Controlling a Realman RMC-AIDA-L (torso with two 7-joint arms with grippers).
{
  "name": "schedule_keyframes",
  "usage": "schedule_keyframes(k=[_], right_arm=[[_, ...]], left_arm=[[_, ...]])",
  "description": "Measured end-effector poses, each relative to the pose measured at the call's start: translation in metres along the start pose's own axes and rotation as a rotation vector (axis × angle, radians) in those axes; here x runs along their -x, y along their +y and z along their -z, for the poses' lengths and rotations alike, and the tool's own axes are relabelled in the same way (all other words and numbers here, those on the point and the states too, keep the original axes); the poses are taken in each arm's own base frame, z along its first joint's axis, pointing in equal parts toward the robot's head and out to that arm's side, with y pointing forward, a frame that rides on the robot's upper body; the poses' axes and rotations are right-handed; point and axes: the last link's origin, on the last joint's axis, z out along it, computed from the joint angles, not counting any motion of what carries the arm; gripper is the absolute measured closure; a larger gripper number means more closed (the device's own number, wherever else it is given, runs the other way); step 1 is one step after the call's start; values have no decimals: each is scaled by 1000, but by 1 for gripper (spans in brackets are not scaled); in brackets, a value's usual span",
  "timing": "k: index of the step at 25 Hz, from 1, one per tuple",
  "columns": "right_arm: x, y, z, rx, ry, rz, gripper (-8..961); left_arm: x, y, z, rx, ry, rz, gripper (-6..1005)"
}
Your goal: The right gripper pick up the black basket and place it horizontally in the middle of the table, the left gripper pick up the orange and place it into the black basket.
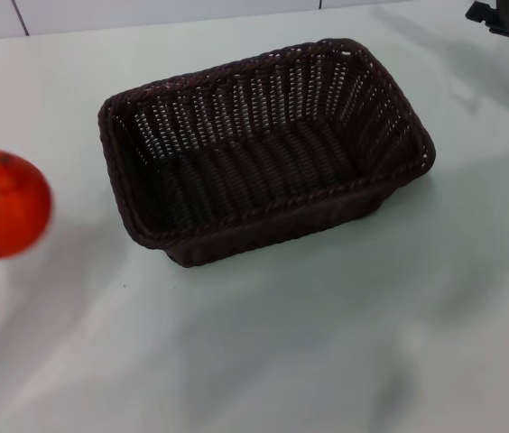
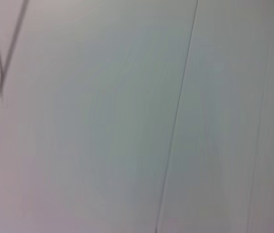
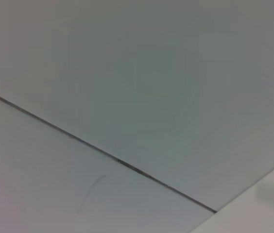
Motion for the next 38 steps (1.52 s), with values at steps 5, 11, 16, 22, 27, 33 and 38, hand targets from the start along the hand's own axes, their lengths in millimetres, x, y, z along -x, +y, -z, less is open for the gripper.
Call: schedule_keyframes(k=[5, 11, 16, 22, 27, 33, 38], right_arm=[[3, 0, 1, -30, 36, 3, 187], [10, -5, -5, -65, 58, 18, 188], [22, -9, -12, -80, 49, 40, 187], [28, -7, -13, -85, 46, 40, 187], [27, -9, -12, -102, 79, 58, 188], [24, -17, -15, -139, 146, 180, 188], [25, -26, -18, -163, 256, 426, 187]], left_arm=[[-20, -3, -29, 37, 132, 42, 859], [-19, 0, -101, 176, 85, 76, 880], [2, 13, -158, 245, -106, 158, 884], [9, 21, -173, 274, -176, 143, 770], [-1, 10, -158, 212, -88, 149, 532], [-11, -6, -110, 11, 138, 58, 185], [-18, -11, -49, -243, 338, -33, 107]])
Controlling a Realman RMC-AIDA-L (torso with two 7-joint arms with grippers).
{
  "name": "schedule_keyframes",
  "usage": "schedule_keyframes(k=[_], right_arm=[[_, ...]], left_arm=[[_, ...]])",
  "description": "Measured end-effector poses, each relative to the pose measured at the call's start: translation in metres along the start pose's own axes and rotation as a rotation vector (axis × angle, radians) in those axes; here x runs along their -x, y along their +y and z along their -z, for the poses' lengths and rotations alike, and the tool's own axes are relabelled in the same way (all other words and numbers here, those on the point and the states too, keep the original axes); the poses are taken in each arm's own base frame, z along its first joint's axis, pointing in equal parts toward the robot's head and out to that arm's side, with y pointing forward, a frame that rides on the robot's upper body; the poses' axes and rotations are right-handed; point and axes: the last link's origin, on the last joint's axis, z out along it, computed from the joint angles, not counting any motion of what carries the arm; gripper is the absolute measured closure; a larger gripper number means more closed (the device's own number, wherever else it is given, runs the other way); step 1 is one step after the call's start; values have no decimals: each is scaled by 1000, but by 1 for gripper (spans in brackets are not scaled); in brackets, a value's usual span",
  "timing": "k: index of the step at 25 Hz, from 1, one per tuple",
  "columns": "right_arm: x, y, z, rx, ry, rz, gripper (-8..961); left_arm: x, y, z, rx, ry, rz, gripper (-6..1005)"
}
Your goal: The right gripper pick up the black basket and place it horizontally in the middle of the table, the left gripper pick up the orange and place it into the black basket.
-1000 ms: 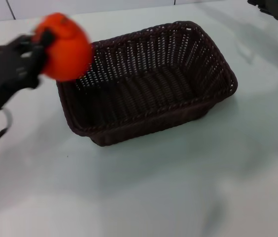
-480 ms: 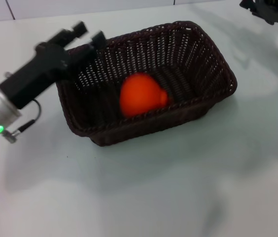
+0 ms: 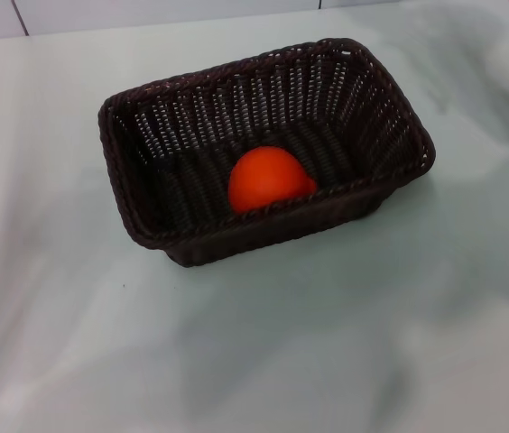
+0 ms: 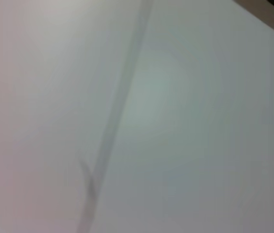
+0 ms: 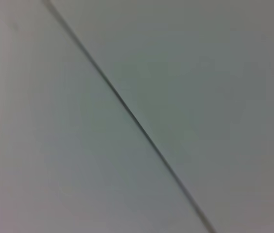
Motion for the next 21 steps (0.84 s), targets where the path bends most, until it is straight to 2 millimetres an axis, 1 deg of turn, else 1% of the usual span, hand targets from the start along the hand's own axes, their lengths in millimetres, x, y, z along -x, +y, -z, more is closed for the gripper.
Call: schedule_keyframes(k=[1, 3, 5, 7, 10, 14, 21], right_arm=[[-1, 0, 0, 6, 35, 39, 187], [-1, 2, 2, 27, 111, 96, 187], [-3, 6, 6, 66, 196, 149, 187], [-5, 8, 8, 101, 256, 197, 188], [-4, 8, 8, 124, 285, 237, 188], [-2, 6, 5, 126, 284, 257, 188], [1, 4, 2, 124, 280, 259, 187]], left_arm=[[-3, -2, 7, -26, 18, -9, 99], [-15, -8, 27, -99, 70, -40, 83], [-23, -12, 41, -149, 99, -64, 68], [-30, -14, 52, -184, 122, -84, 52], [-35, -15, 65, -224, 143, -96, 51], [-36, -14, 70, -240, 148, -94, 51], [-35, -13, 70, -244, 150, -91, 51]])
